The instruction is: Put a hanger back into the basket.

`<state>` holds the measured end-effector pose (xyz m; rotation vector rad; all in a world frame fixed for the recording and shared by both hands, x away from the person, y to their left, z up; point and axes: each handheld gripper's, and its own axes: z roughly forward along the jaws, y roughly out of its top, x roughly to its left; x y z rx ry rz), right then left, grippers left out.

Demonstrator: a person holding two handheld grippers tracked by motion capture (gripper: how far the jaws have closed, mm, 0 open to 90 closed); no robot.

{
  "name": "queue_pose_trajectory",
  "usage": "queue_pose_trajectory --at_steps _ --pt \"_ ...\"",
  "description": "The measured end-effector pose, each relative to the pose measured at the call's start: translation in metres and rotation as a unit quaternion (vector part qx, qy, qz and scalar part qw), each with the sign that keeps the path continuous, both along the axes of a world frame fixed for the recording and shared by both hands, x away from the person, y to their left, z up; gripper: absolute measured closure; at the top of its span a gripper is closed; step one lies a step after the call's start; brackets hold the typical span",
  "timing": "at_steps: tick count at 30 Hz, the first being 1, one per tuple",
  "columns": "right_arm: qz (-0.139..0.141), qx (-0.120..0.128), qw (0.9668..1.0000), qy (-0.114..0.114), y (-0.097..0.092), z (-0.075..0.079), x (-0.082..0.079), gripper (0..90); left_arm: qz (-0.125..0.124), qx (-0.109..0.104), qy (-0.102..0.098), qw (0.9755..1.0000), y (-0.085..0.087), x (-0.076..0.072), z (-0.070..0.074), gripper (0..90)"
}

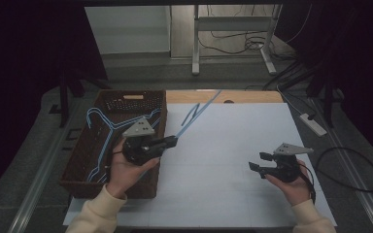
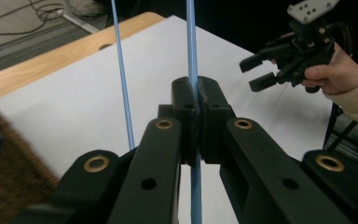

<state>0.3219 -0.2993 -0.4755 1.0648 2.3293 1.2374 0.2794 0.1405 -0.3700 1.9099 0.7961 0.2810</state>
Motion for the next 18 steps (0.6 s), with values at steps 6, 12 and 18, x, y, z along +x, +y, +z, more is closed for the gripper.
queue_pose_trajectory --at_steps 6,12,18 --pt "0.001 -0.011 0.9999 -0.003 0.002 -0.001 -0.001 36.3 0.022 -0.006 -0.005 0.9997 0.039 -0.003 0.003 87.8" --pt "0.001 -0.017 0.9998 -0.006 0.004 -0.002 -0.001 36.2 0.043 -0.008 -0.002 0.999 0.068 -0.002 0.0 87.8" --pt "0.001 -0.018 0.9998 -0.006 0.004 -0.003 -0.001 36.1 0.057 -0.007 0.01 0.9983 0.091 0.003 -0.006 87.8"
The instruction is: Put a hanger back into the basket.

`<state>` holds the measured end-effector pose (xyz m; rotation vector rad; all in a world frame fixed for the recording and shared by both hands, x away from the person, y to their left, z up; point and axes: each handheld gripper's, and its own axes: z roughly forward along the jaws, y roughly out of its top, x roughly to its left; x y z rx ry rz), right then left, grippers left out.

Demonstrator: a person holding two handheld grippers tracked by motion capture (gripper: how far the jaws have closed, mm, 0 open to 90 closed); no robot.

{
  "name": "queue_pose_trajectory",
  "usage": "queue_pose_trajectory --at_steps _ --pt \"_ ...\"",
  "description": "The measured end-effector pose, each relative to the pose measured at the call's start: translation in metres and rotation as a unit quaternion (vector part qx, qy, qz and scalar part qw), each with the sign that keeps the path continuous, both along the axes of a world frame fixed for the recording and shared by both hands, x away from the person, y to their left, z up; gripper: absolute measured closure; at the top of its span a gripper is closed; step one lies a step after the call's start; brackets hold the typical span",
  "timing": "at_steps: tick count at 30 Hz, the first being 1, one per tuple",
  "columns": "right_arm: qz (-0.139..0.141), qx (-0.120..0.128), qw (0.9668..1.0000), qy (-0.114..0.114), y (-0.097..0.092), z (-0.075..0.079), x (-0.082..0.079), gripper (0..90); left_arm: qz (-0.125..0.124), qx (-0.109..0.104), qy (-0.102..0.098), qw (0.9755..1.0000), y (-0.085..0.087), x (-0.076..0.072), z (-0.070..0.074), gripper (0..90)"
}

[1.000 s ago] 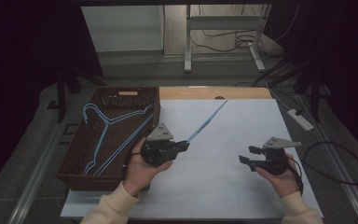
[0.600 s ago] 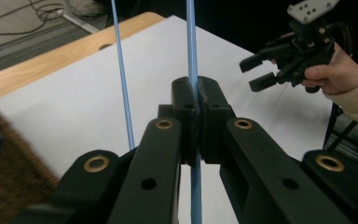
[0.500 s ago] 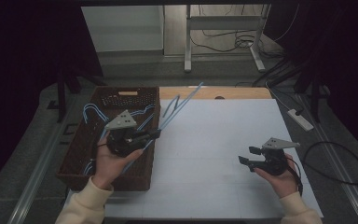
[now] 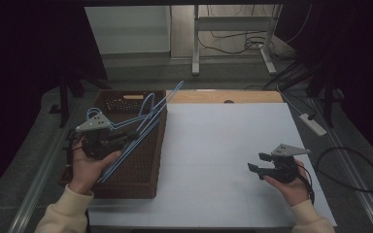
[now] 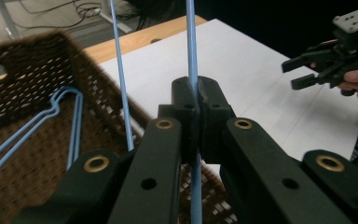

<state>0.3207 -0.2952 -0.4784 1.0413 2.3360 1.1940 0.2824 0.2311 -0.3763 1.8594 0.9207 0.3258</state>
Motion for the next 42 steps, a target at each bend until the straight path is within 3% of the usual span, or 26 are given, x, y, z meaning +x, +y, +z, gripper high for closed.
queue_pose_trajectory --at_steps 9,17,29,35,39,42 --pt "-0.001 -0.004 1.0 0.001 0.0 -0.001 0.0 36.1 0.029 0.007 0.018 0.9994 0.031 0.004 -0.014 87.8" --pt "-0.002 -0.005 1.0 0.003 0.001 -0.002 0.0 36.1 0.036 0.012 0.041 0.9984 0.046 0.006 -0.025 87.8" --pt "-0.005 -0.008 1.0 0.003 0.001 -0.003 0.0 36.1 0.029 0.031 0.062 0.9972 0.045 0.018 -0.032 87.8" --pt "-0.005 -0.009 0.9999 0.003 0.001 -0.003 0.0 36.1 0.027 0.043 0.083 0.9953 0.049 0.029 -0.04 87.8" --pt "-0.004 -0.009 0.9999 0.004 0.001 -0.003 0.0 36.1 0.027 0.05 0.111 0.9922 0.051 0.039 -0.052 87.8" --pt "-0.005 -0.01 0.9999 0.004 0.002 -0.004 0.0 36.1 0.027 0.05 0.117 0.9915 0.052 0.041 -0.056 87.8"
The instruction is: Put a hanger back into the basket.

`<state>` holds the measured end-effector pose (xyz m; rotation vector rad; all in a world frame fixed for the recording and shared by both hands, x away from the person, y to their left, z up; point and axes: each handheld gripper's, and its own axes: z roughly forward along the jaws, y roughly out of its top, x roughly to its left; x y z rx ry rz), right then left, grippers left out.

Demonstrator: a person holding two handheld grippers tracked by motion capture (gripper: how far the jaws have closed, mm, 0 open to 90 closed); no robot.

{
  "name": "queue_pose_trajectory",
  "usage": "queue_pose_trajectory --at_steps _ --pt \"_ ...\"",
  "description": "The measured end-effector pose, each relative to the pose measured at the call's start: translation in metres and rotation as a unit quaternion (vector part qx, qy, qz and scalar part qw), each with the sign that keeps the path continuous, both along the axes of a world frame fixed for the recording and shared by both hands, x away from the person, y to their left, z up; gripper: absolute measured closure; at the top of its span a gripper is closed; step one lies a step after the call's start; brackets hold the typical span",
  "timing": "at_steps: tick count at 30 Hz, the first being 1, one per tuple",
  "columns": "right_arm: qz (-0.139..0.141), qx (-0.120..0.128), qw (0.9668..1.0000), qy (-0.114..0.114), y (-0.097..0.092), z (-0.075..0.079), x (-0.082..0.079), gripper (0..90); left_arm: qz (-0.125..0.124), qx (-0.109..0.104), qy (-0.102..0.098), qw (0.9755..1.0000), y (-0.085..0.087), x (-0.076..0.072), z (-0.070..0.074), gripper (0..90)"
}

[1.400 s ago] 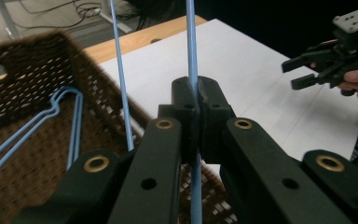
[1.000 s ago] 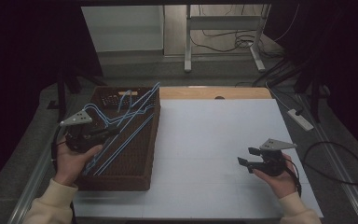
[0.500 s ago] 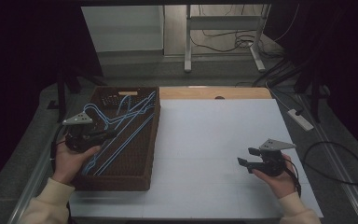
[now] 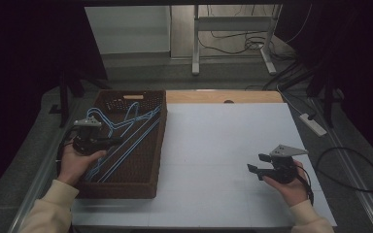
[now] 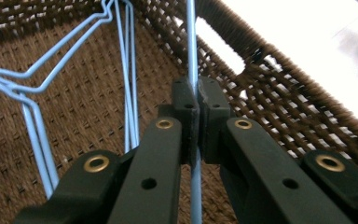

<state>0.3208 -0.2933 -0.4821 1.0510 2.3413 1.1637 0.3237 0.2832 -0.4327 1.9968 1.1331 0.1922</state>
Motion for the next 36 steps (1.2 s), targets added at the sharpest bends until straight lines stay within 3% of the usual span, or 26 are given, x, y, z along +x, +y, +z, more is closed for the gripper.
queue_pose_trajectory --at_steps 6,10,12,13,15,18,23,24,25,26,28,29,32,33,35,36 --pt "-0.001 -0.001 1.0 0.001 0.0 0.0 0.0 36.1 0.007 -0.003 0.005 1.0 0.002 0.002 -0.004 87.7" --pt "-0.001 -0.001 1.0 0.0 0.0 0.0 0.0 36.1 0.046 0.005 0.021 0.9987 0.009 0.005 -0.007 87.6" --pt "-0.002 -0.001 1.0 0.0 0.0 0.0 0.0 36.1 0.054 0.014 0.024 0.9981 0.01 0.006 -0.008 87.6" --pt "-0.002 -0.001 1.0 0.001 0.0 0.0 0.0 36.0 0.069 0.038 0.033 0.9963 0.011 0.007 -0.011 87.6" --pt "-0.002 -0.002 1.0 0.001 0.0 0.0 0.0 36.1 0.076 0.046 0.039 0.9953 0.011 0.009 -0.013 87.6" --pt "-0.002 -0.002 1.0 0.002 0.0 -0.001 0.0 35.9 0.095 0.076 0.052 0.9913 0.012 0.012 -0.018 87.6" --pt "-0.001 -0.004 1.0 0.003 0.001 -0.001 0.0 35.6 0.113 0.106 0.072 0.9853 0.014 0.018 -0.025 87.1" --pt "0.0 -0.005 1.0 0.003 0.001 -0.001 0.0 35.6 0.117 0.13 0.076 0.9816 0.012 0.019 -0.028 86.8" --pt "0.0 -0.005 1.0 0.003 0.001 -0.001 0.0 35.6 0.117 0.13 0.076 0.9816 0.012 0.019 -0.028 86.5" --pt "0.0 -0.006 1.0 0.003 0.001 -0.002 0.0 35.5 0.12 0.141 0.078 0.9797 0.012 0.02 -0.029 86.5" --pt "0.0 -0.007 1.0 0.004 0.001 -0.002 0.0 35.5 0.129 0.144 0.081 0.9779 0.013 0.021 -0.03 81.7" --pt "0.0 -0.007 1.0 0.004 0.001 -0.002 0.0 35.5 0.134 0.148 0.077 0.9767 0.012 0.021 -0.029 74.9" --pt "0.0 -0.006 1.0 0.003 0.001 -0.001 0.0 35.4 0.144 0.14 0.055 0.978 0.012 0.018 -0.025 57.5" --pt "0.0 -0.005 1.0 0.003 0.001 -0.001 0.0 35.4 0.145 0.134 0.042 0.9794 0.011 0.016 -0.022 52.8" --pt "0.0 -0.004 1.0 0.004 0.001 -0.001 0.0 35.3 0.133 0.108 0.009 0.9851 0.011 0.008 -0.013 44.8" --pt "0.0 -0.005 1.0 0.004 0.001 -0.001 0.0 35.2 0.133 0.108 0.009 0.9851 0.011 0.008 -0.013 43.1"
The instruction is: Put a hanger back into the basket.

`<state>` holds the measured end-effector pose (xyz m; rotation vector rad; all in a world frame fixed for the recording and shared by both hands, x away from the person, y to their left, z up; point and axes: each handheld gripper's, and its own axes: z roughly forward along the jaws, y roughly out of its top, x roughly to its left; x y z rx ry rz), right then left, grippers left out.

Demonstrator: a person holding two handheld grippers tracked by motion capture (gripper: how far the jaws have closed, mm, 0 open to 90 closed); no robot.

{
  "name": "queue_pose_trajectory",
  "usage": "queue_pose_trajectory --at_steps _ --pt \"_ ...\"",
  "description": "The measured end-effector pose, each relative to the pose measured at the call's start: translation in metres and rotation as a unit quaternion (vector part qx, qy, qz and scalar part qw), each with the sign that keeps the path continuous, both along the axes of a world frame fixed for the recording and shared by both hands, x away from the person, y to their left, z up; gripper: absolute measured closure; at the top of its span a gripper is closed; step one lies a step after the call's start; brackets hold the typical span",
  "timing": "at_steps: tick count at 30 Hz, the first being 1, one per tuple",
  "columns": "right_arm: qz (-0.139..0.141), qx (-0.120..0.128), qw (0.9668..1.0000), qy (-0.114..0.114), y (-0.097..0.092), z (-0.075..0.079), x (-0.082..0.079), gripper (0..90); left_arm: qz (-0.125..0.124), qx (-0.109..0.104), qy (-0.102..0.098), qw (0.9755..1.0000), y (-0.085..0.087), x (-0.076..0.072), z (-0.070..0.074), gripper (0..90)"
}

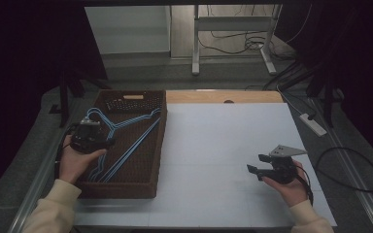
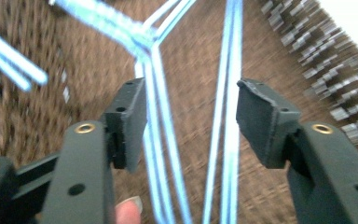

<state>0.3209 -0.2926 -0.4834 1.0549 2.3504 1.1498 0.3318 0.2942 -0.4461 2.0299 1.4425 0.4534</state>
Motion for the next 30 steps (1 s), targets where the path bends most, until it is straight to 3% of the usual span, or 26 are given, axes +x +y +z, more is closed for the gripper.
queue_pose_trajectory --at_steps 1,2,4,5,6,8,10,11,14,16,20,24,30 --pt "0.0 0.0 1.0 0.0 0.0 0.0 0.0 35.2 -0.008 -0.012 -0.013 0.9998 0.0 -0.003 0.004 43.1" --pt "0.0 0.0 1.0 0.0 0.0 0.0 0.0 35.0 -0.021 -0.031 -0.041 0.9985 -0.002 -0.011 0.012 41.1" --pt "0.001 0.001 1.0 0.0 0.0 0.0 0.0 34.9 -0.035 -0.046 -0.066 0.9962 -0.005 -0.02 0.019 40.2" --pt "0.001 0.0 1.0 0.0 0.0 0.0 -0.001 34.8 -0.035 -0.046 -0.066 0.9962 -0.005 -0.02 0.019 40.0" --pt "0.002 0.0 1.0 0.001 0.0 0.001 -0.001 34.7 -0.05 -0.073 -0.087 0.9922 -0.008 -0.03 0.026 39.5" --pt "0.003 0.002 1.0 0.0 0.0 0.001 -0.002 34.4 -0.067 -0.098 -0.1 0.9879 -0.012 -0.04 0.03 38.8" --pt "0.004 0.002 1.0 0.0 -0.001 0.002 -0.003 34.0 -0.083 -0.104 -0.109 0.9851 -0.019 -0.05 0.032 37.8" --pt "0.004 0.003 1.0 -0.001 0.0 0.003 -0.004 33.8 -0.083 -0.104 -0.109 0.9851 -0.019 -0.05 0.032 37.8" --pt "0.006 0.005 1.0 -0.004 0.0 0.003 -0.006 33.6 -0.103 -0.111 -0.115 0.9818 -0.029 -0.061 0.031 37.4" --pt "0.008 0.006 0.9999 -0.004 0.001 0.005 -0.008 33.5 -0.115 -0.118 -0.122 0.9787 -0.038 -0.07 0.03 37.1" --pt "0.009 0.008 0.9999 -0.006 0.0 0.006 -0.01 33.4 -0.123 -0.126 -0.132 0.9754 -0.047 -0.079 0.026 37.1" --pt "0.009 0.013 0.9999 -0.006 -0.002 0.007 -0.013 33.2 -0.13 -0.129 -0.14 0.9732 -0.056 -0.088 0.018 36.9" --pt "0.01 0.019 0.9997 -0.007 -0.004 0.007 -0.017 32.9 -0.132 -0.128 -0.147 0.9719 -0.065 -0.097 0.009 36.7"
